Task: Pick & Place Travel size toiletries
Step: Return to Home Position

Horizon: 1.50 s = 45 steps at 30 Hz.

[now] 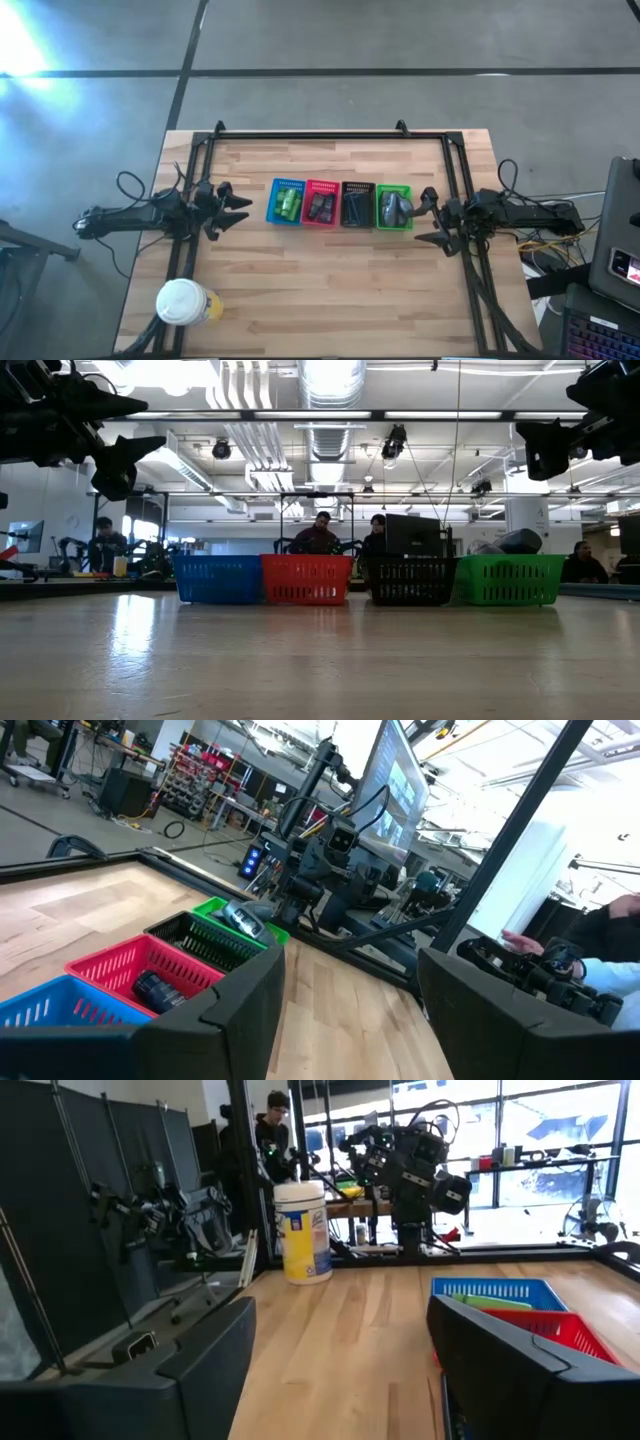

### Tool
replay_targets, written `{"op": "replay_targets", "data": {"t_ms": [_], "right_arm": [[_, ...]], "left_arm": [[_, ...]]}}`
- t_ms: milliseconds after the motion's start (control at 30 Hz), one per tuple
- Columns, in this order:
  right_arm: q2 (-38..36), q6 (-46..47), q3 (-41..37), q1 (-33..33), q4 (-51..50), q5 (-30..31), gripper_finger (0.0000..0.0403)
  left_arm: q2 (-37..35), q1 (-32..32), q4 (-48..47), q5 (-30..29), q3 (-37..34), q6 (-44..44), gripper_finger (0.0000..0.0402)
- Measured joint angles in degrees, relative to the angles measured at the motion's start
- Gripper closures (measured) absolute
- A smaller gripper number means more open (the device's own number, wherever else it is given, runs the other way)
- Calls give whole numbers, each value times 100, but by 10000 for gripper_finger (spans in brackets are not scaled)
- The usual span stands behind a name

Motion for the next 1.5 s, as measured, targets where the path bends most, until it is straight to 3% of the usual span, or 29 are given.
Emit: {"op": "replay_targets", "data": {"t_ms": [967, 1500], "right_arm": [[8, 2, 0, 0, 3, 3, 179], [6, 2, 0, 0, 3, 4, 135]], "left_arm": [[1, 0, 1, -1, 0, 0, 168], [1, 0, 0, 1, 0, 0, 168]]}}
